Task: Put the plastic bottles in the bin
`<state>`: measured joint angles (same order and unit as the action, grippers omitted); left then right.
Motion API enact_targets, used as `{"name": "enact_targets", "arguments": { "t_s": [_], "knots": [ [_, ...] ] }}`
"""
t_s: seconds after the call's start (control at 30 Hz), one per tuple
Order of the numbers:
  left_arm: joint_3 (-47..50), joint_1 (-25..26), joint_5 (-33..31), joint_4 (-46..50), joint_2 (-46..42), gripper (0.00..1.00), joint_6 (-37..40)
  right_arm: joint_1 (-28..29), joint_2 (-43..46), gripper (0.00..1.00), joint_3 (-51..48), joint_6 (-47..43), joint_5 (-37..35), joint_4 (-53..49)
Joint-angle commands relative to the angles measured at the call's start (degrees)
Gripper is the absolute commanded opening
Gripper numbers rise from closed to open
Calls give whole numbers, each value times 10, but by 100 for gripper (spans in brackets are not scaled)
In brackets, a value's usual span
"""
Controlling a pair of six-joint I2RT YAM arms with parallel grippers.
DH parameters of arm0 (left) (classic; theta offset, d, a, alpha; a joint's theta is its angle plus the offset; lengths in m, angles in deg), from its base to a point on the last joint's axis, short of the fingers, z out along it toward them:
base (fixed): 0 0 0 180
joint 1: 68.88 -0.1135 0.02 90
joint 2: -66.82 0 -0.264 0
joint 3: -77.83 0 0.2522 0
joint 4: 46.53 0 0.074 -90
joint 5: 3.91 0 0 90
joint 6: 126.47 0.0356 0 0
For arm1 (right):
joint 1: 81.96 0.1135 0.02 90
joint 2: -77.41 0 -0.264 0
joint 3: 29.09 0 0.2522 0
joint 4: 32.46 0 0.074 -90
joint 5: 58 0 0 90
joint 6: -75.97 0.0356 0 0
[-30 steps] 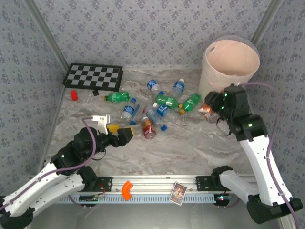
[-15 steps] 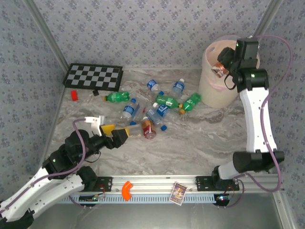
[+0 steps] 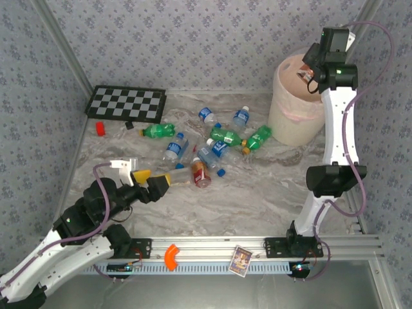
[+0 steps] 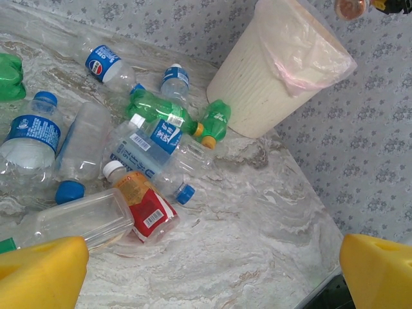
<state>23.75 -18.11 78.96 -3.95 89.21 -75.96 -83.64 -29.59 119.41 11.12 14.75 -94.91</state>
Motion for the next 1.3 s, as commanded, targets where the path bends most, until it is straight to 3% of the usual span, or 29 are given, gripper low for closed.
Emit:
{"name": "enact_targets", "arguments": {
  "t_s": [0.0, 0.13, 0.17, 0.2, 0.23, 0.43, 0.63, 1.03, 1.27],
  "knots": [
    [-18, 3, -10, 10, -5, 100, 11, 7, -8, 59, 20, -19, -23, -32],
    [-17, 3, -11, 10, -6, 100, 12, 18, -7, 67, 15, -43, -35, -33],
    [-16, 3, -10, 10, -6, 100, 12, 20, -6, 75, 16, -46, -38, -35],
    [-16, 3, -10, 9, -6, 100, 12, 23, -4, 95, 15, -48, -42, -38],
    [-15, 3, -10, 8, -5, 100, 12, 24, -2, 100, 14, -50, -44, -39],
    [-12, 3, -9, 5, -5, 100, 8, 43, 29, 100, -14, -54, -43, -27],
    [-3, 3, -12, 3, -4, 100, 0, 100, 87, 100, -99, -65, -64, 12],
    [19, 3, -41, -2, 40, 100, -20, 216, 272, 100, -445, -30, -24, 174],
    [38, 3, -99, 0, 95, 100, -54, 285, 339, 99, -630, -32, -4, 268]
  ]
}}
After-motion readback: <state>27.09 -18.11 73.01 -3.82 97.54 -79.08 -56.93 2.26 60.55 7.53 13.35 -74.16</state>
